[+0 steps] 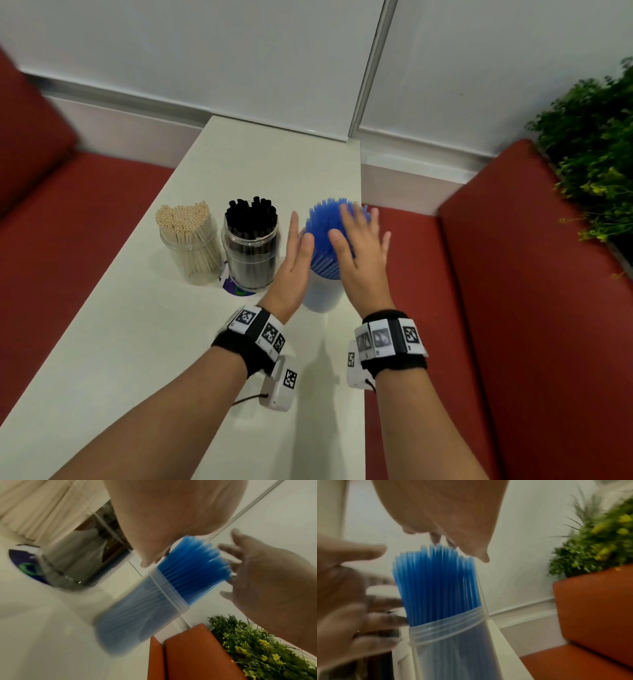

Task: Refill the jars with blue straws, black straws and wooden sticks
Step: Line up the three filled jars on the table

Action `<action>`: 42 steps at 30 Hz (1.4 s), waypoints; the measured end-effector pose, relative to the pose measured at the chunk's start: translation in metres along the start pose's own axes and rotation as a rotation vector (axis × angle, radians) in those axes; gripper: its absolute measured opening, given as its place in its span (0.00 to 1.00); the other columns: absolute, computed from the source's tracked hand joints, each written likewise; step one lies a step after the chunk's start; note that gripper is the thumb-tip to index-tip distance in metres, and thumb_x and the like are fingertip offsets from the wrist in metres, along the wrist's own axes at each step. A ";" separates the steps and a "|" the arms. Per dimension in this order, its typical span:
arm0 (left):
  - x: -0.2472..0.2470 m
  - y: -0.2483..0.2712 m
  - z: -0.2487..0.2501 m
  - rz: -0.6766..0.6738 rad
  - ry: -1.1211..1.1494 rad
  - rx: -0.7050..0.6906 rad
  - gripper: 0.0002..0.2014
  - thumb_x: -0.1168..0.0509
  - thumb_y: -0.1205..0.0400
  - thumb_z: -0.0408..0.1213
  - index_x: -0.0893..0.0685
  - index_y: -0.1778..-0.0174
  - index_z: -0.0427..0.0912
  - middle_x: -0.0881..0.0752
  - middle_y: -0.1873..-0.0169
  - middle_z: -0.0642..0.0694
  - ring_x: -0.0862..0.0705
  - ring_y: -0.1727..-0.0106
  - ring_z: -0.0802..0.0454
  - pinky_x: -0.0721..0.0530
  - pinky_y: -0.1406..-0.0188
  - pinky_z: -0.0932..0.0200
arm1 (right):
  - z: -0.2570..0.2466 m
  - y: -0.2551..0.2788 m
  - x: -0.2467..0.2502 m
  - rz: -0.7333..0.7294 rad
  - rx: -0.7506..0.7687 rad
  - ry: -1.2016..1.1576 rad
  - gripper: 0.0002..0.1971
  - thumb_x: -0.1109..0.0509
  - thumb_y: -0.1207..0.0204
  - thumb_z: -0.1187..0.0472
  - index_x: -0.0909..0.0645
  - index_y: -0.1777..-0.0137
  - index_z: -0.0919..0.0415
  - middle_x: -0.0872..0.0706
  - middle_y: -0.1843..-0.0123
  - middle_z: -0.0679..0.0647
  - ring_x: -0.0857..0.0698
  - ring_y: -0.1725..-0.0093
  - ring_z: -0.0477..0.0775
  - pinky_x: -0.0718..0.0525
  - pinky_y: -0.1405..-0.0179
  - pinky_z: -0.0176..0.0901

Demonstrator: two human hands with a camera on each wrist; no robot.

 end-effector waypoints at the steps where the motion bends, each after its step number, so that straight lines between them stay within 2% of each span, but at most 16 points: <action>1: 0.002 0.005 -0.010 0.029 0.026 0.015 0.28 0.51 0.06 0.49 0.52 0.10 0.61 0.36 0.27 0.88 0.39 0.24 0.88 0.36 0.29 0.83 | 0.003 0.004 0.007 0.099 -0.018 -0.106 0.32 0.43 0.14 0.35 0.43 0.12 0.40 0.46 0.10 0.40 0.57 0.10 0.43 0.60 0.12 0.63; 4: 0.010 0.019 -0.041 0.042 -0.124 0.074 0.38 0.42 0.14 0.33 0.51 0.09 0.53 0.41 0.13 0.62 0.42 0.13 0.66 0.41 0.15 0.65 | 0.016 0.014 0.015 0.267 -0.082 -0.350 0.52 0.24 0.27 0.32 0.53 0.11 0.36 0.52 0.10 0.37 0.52 0.12 0.37 0.44 0.13 0.48; 6: 0.007 0.025 -0.060 -0.073 -0.274 0.105 0.51 0.34 0.21 0.33 0.61 0.10 0.51 0.49 0.15 0.67 0.46 0.14 0.71 0.43 0.23 0.80 | 0.025 0.020 0.003 0.113 -0.175 -0.505 0.66 0.13 0.39 0.38 0.61 0.13 0.32 0.55 0.11 0.35 0.48 0.14 0.30 0.38 0.21 0.27; 8: -0.001 0.022 -0.069 -0.124 -0.289 0.124 0.61 0.22 0.26 0.36 0.64 0.10 0.52 0.49 0.15 0.67 0.42 0.15 0.70 0.37 0.26 0.80 | 0.039 0.025 -0.016 -0.025 -0.292 -0.665 0.72 0.08 0.42 0.50 0.63 0.13 0.33 0.47 0.11 0.39 0.36 0.19 0.27 0.27 0.32 0.22; 10: -0.007 0.012 -0.069 -0.068 -0.208 0.082 0.56 0.16 0.30 0.35 0.45 0.12 0.52 0.31 0.17 0.54 0.27 0.19 0.55 0.22 0.24 0.58 | 0.054 0.034 -0.035 -0.074 -0.346 -0.725 0.67 0.09 0.41 0.61 0.54 0.12 0.41 0.33 0.16 0.43 0.25 0.24 0.32 0.20 0.41 0.23; 12: -0.006 0.000 -0.066 0.060 -0.197 0.028 0.39 0.17 0.29 0.39 0.28 0.24 0.55 0.17 0.31 0.51 0.15 0.31 0.54 0.13 0.33 0.50 | 0.066 0.037 -0.052 -0.074 -0.368 -0.680 0.57 0.11 0.39 0.66 0.43 0.15 0.47 0.24 0.22 0.45 0.21 0.25 0.42 0.17 0.41 0.28; 15: 0.001 -0.013 -0.062 0.127 -0.305 0.000 0.32 0.24 0.25 0.44 0.27 0.25 0.52 0.19 0.34 0.51 0.17 0.33 0.58 0.15 0.32 0.52 | 0.075 0.028 -0.063 -0.057 -0.334 -0.605 0.49 0.13 0.35 0.62 0.37 0.17 0.47 0.22 0.24 0.43 0.20 0.27 0.39 0.18 0.33 0.33; 21: 0.005 -0.019 -0.065 0.058 -0.342 0.046 0.28 0.25 0.20 0.33 0.25 0.25 0.48 0.16 0.37 0.58 0.17 0.40 0.76 0.20 0.47 0.79 | 0.080 0.020 -0.066 -0.050 -0.319 -0.573 0.48 0.14 0.33 0.57 0.38 0.17 0.42 0.23 0.24 0.40 0.23 0.29 0.30 0.21 0.41 0.21; 25: 0.028 0.004 -0.070 0.162 -0.555 0.158 0.15 0.30 0.17 0.33 0.14 0.34 0.40 0.11 0.46 0.46 0.11 0.43 0.48 0.15 0.46 0.61 | 0.081 0.038 -0.066 -0.156 -0.559 -0.482 0.54 0.14 0.34 0.46 0.44 0.14 0.53 0.28 0.23 0.50 0.24 0.27 0.48 0.22 0.36 0.39; 28: 0.056 0.034 -0.061 0.470 -0.551 -0.014 0.13 0.24 0.19 0.40 0.15 0.41 0.43 0.17 0.48 0.48 0.15 0.48 0.48 0.15 0.43 0.50 | 0.064 0.061 -0.068 -0.202 -0.618 -0.313 0.25 0.23 0.30 0.35 0.19 0.42 0.52 0.13 0.54 0.49 0.13 0.55 0.50 0.20 0.57 0.41; 30: 0.071 0.040 -0.046 0.571 -0.567 -0.213 0.25 0.22 0.22 0.44 0.21 0.33 0.44 0.24 0.39 0.46 0.20 0.39 0.51 0.18 0.34 0.54 | 0.036 0.068 -0.071 -0.192 -0.467 -0.337 0.10 0.24 0.22 0.45 0.18 0.59 0.47 0.15 0.68 0.44 0.18 0.67 0.42 0.22 0.63 0.38; 33: 0.085 0.026 -0.017 0.505 -0.593 -0.338 0.44 0.24 0.23 0.50 0.38 0.14 0.45 0.34 0.22 0.45 0.34 0.19 0.55 0.38 0.19 0.69 | -0.029 0.049 -0.074 -0.099 -0.077 -0.360 0.04 0.28 0.19 0.56 0.17 0.52 0.43 0.15 0.59 0.42 0.17 0.57 0.43 0.22 0.58 0.28; 36: 0.090 0.003 0.001 0.424 -0.497 -0.239 0.49 0.36 0.22 0.59 0.50 0.09 0.46 0.41 0.15 0.48 0.44 0.16 0.68 0.44 0.15 0.63 | -0.094 0.009 -0.079 0.034 0.224 -0.245 0.12 0.32 0.19 0.57 0.18 0.37 0.53 0.19 0.41 0.45 0.19 0.40 0.43 0.23 0.40 0.28; 37: 0.093 -0.004 0.001 0.403 -0.398 -0.189 0.47 0.41 0.22 0.61 0.49 0.09 0.46 0.39 0.15 0.50 0.42 0.17 0.70 0.39 0.14 0.56 | -0.108 -0.006 -0.083 0.045 0.250 -0.184 0.15 0.32 0.18 0.56 0.20 0.33 0.54 0.20 0.35 0.48 0.22 0.33 0.45 0.24 0.33 0.32; 39: 0.096 -0.011 0.000 0.377 -0.331 -0.115 0.45 0.45 0.24 0.62 0.42 0.10 0.48 0.34 0.14 0.49 0.33 0.15 0.57 0.29 0.17 0.44 | -0.125 -0.035 -0.095 -0.039 0.191 0.010 0.23 0.35 0.15 0.50 0.26 0.22 0.53 0.29 0.21 0.54 0.34 0.18 0.56 0.34 0.18 0.45; 42: 0.098 -0.022 -0.006 0.295 -0.340 -0.229 0.38 0.39 0.24 0.64 0.24 0.18 0.50 0.19 0.23 0.45 0.18 0.25 0.48 0.16 0.30 0.47 | -0.119 -0.061 -0.118 -0.246 0.000 0.230 0.33 0.39 0.16 0.41 0.43 0.13 0.44 0.47 0.10 0.56 0.55 0.11 0.65 0.52 0.12 0.64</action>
Point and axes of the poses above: each hand's wrist, its own y-axis away from the middle knuckle, its own x-axis out of the back of the hand, z = x × y, the point moved 2 cm from there along -y, towards the middle knuckle
